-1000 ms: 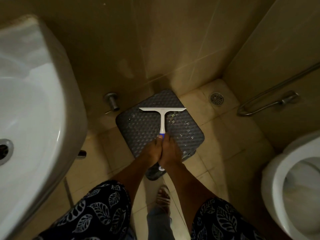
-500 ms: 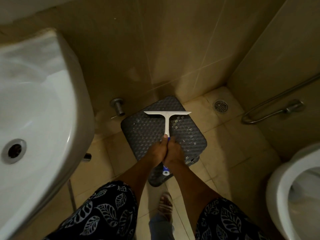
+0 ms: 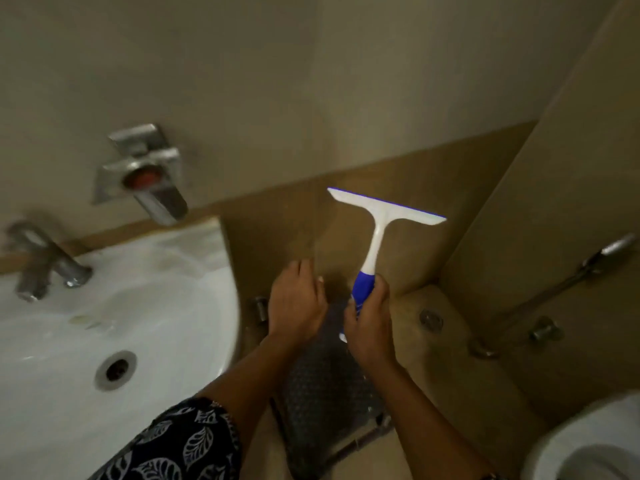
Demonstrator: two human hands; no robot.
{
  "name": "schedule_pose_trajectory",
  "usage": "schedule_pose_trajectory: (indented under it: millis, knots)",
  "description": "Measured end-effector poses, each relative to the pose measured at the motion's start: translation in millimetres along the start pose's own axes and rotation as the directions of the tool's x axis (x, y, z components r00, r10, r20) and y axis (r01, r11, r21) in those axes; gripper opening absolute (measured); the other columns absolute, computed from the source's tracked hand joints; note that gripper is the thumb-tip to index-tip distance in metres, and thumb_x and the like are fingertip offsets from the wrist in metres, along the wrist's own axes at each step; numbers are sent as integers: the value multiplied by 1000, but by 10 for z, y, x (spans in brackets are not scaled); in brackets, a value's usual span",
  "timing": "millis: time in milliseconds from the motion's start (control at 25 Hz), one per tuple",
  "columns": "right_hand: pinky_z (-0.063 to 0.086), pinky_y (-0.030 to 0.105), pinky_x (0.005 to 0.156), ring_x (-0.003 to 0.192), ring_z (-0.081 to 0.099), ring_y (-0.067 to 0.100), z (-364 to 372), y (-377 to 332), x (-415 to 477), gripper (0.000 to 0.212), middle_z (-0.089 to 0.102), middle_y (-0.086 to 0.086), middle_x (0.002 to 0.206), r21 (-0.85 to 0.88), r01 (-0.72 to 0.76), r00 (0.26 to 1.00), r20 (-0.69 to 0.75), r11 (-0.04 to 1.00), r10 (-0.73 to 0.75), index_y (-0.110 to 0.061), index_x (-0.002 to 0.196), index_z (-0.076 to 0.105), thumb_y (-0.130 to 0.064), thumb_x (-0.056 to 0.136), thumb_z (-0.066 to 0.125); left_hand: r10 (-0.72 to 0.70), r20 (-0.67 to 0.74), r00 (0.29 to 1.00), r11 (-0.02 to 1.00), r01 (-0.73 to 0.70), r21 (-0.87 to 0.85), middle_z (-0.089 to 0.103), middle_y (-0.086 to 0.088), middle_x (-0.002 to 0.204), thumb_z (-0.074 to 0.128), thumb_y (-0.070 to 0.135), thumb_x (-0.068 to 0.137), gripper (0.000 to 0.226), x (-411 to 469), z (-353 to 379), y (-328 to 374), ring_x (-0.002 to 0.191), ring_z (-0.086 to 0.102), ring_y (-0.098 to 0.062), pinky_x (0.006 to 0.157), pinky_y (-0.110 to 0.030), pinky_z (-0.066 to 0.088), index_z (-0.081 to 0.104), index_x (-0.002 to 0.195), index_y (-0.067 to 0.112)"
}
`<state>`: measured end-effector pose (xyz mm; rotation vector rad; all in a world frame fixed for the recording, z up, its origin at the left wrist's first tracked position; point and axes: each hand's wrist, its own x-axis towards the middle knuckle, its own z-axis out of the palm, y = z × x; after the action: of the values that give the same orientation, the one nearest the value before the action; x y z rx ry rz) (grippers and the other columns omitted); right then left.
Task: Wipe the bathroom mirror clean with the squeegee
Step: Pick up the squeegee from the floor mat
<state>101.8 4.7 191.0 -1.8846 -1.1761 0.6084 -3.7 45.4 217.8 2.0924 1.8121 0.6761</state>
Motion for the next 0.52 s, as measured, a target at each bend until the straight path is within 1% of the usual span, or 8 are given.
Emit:
schedule_pose_trajectory:
  millis: [40, 80, 120, 160, 240, 320, 400, 520]
  knots:
    - [47, 33, 94, 112, 55, 29, -105, -229, 28, 56, 49, 19, 129, 18, 71, 996, -61, 997, -69, -1, 139, 28, -8, 90, 55, 106, -102, 989, 990, -95, 106, 51, -19, 133, 49, 23, 93, 44, 69, -270, 38, 126, 47, -32, 108, -37, 32, 48, 132, 2]
    - [46, 31, 91, 111, 55, 30, -212, -491, 57, 56, 48, 21, 128, 45, 140, 984, -115, 989, -134, 1, 139, 28, -6, 90, 54, 192, -178, 965, 970, -159, 184, 44, -19, 141, 51, 23, 91, 53, 153, -561, 63, 133, 40, -31, 113, -39, 25, 41, 138, 1]
    - [44, 29, 87, 108, 55, 32, -303, -739, 76, 56, 47, 22, 126, 80, 197, 970, -160, 977, -183, 3, 138, 26, -4, 90, 53, 259, -217, 941, 948, -205, 241, 37, -18, 146, 52, 24, 90, 60, 231, -840, 70, 138, 33, -30, 115, -41, 18, 35, 142, 2]
    - [44, 30, 84, 104, 55, 34, -384, -989, 88, 56, 47, 23, 123, 115, 247, 955, -195, 962, -222, 4, 138, 25, -3, 90, 52, 298, -234, 925, 931, -227, 287, 30, -17, 151, 53, 26, 89, 64, 311, -1115, 59, 142, 26, -29, 116, -41, 14, 29, 145, 4]
    - [50, 39, 81, 96, 56, 37, -525, -1513, 76, 56, 46, 23, 118, 185, 358, 920, -239, 915, -311, 2, 138, 23, -2, 90, 50, 320, -277, 906, 906, -207, 370, 19, -14, 155, 50, 31, 91, 69, 423, -1659, -1, 145, 15, -27, 117, -40, 9, 20, 148, 7]
    - [52, 47, 80, 95, 56, 39, -617, -2053, 15, 55, 45, 24, 117, 231, 481, 866, -276, 845, -418, 2, 139, 22, -1, 90, 48, 339, -363, 868, 879, -155, 451, 13, -13, 157, 41, 36, 92, 69, 474, -2208, -88, 146, 10, -26, 117, -37, 5, 15, 149, 7]
    - [52, 46, 80, 95, 54, 37, -645, -2554, -93, 55, 44, 25, 118, 250, 590, 799, -317, 768, -511, 2, 139, 22, 0, 90, 47, 345, -432, 833, 864, -102, 493, 12, -13, 157, 33, 40, 91, 70, 472, -2697, -157, 146, 8, -25, 117, -36, 4, 14, 148, 4]
    - [53, 39, 76, 91, 54, 31, -606, -3210, -357, 54, 42, 23, 119, 272, 692, 719, -340, 669, -606, 0, 140, 22, -2, 91, 46, 363, -508, 781, 839, -37, 543, 11, -14, 157, 32, 41, 91, 72, 367, -3394, -265, 146, 8, -25, 117, -38, 5, 13, 148, 2]
